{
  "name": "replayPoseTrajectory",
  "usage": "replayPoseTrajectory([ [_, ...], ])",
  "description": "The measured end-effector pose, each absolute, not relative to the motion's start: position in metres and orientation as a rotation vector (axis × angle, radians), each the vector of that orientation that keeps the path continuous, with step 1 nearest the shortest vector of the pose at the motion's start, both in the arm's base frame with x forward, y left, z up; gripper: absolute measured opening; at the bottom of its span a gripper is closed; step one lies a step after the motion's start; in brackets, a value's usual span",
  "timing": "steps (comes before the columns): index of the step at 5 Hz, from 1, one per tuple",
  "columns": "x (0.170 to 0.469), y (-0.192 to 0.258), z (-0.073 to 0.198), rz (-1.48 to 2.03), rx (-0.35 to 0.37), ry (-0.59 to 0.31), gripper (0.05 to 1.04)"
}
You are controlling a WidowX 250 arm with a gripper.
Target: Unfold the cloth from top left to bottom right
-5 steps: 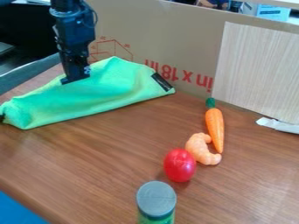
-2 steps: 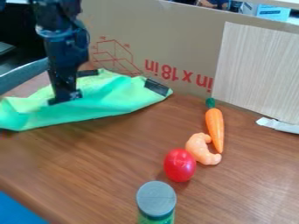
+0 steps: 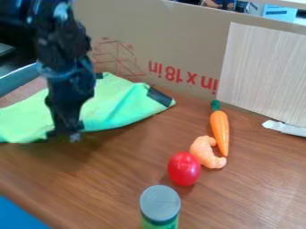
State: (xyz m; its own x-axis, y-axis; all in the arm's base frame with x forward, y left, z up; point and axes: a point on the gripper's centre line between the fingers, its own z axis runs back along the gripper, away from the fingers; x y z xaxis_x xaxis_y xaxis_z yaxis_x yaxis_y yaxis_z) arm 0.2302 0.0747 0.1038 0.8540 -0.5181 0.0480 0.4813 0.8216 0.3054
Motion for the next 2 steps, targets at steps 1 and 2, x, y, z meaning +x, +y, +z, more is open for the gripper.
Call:
replayPoseTrajectory([
  [1, 0.2234, 0.0595, 0.0928, -0.491, 0.309, -0.127, 0.222],
  [2, 0.2247, 0.0583, 0.0872, -0.469, 0.297, -0.096, 0.451],
])
